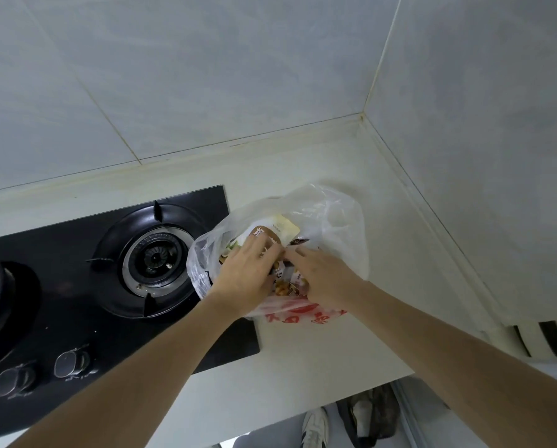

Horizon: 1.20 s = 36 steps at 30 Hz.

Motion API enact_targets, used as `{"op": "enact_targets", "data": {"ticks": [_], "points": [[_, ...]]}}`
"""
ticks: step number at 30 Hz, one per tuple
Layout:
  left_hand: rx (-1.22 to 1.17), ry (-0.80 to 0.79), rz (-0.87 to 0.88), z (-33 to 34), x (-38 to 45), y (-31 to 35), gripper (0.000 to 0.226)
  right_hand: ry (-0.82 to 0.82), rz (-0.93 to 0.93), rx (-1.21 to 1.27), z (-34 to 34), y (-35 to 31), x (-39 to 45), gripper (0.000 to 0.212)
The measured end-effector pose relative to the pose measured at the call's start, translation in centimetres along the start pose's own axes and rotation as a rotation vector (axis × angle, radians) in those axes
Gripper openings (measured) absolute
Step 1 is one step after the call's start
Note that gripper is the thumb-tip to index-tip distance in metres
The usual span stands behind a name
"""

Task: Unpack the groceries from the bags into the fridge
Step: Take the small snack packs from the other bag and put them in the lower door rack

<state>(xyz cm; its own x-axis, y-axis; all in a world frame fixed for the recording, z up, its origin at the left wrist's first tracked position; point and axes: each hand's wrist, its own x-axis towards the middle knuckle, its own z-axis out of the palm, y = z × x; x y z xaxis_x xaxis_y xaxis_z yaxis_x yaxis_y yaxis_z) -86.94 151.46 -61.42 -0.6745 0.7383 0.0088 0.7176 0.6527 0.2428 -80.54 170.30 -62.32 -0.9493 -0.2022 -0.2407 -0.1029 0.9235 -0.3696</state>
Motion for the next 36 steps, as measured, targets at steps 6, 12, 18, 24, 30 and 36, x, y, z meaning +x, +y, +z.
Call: {"op": "enact_targets", "data": {"ticks": [6,12,18,24,30,36], "points": [[-0.046,-0.192,0.052,0.0,1.2,0.9,0.067,-0.004,0.063,-0.002,-0.5,0.6,-0.2,0.072],[0.166,-0.320,0.111,0.2,2.3,1.2,0.080,-0.088,0.128,-0.145,-1.4,0.4,-0.8,0.060],[0.199,-0.332,0.079,-0.6,3.0,1.5,0.050,-0.037,0.145,-0.078,-1.6,1.0,-1.2,0.030],[0.045,-0.258,-0.083,-2.7,3.5,1.3,0.020,0.078,0.188,0.136,-2.4,1.0,-2.0,0.043],[-0.202,-0.099,-0.115,-6.4,3.3,1.4,0.019,0.274,0.228,0.388,-5.7,-0.9,-4.1,0.026],[-0.723,-0.115,-0.131,-13.6,4.6,2.8,0.019,0.513,0.332,0.787,-10.5,-2.6,-6.7,0.025]]}}
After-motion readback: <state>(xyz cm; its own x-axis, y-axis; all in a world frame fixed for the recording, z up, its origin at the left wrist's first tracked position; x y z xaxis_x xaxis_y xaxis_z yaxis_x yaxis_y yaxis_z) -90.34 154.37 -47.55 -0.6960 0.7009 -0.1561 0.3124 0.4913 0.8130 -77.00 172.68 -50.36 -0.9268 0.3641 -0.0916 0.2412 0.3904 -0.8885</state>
